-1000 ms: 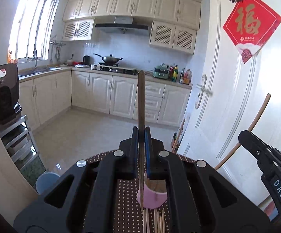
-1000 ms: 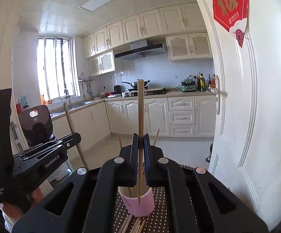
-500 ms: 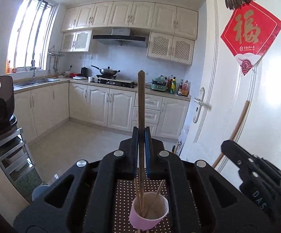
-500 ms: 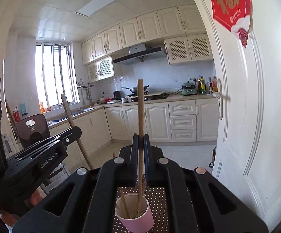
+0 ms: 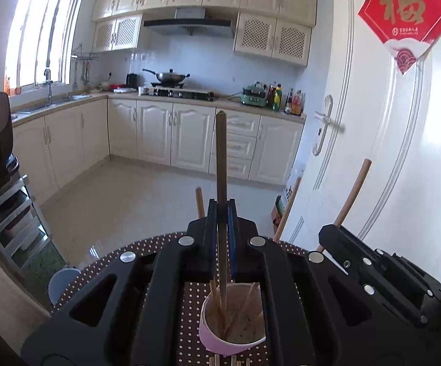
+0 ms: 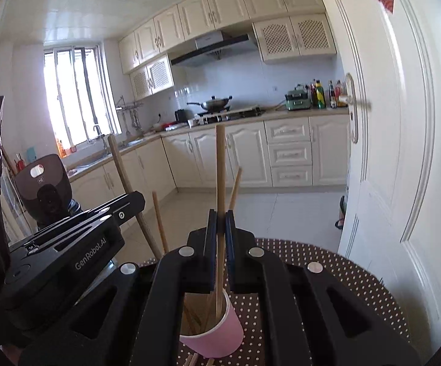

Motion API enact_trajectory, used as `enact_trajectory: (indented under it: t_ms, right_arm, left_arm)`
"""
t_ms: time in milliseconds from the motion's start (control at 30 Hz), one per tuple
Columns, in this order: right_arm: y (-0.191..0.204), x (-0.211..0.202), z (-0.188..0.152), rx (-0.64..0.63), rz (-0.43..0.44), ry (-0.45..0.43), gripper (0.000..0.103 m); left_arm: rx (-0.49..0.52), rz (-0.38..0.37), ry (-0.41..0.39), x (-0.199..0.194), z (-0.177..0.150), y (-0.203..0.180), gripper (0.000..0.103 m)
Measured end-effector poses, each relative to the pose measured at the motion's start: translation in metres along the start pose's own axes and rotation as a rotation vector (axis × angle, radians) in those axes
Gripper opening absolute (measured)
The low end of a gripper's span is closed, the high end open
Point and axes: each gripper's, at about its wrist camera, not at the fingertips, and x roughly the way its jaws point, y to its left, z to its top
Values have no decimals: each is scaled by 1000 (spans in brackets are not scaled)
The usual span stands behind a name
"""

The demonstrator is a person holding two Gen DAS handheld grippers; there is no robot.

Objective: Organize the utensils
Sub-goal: 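Lower the right gripper's chopstick into the pink cup while the left lowers its own, then open the right gripper while the left gripper opens, releasing both chopsticks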

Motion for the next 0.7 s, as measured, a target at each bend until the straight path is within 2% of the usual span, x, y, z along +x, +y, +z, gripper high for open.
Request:
enact_trajectory:
  t_ms: [167,267,467,533,600,700]
  right_arm:
    - [-1,7,-12,4,-8,52,4]
    - [2,8,-16,-8,4,67,7]
    - [4,7,-20,-17,8,90,10]
    - [6,1,-20,-24,6,88,19]
    - [5,-3,-21,-33,1,81,35]
    - [3,-13,-21,-20,-25,64,41]
  left_arm:
    - [24,-31,39,15,-16,3,7]
    - [46,-4,8,15,-21,4,8]
    - [71,-61,25,9,-24,12,8]
    - [91,-86,40,8,-24,13,9]
    - [101,-93,50,4,-25,15,9]
    - [116,-103,61,-4,-29,17,9]
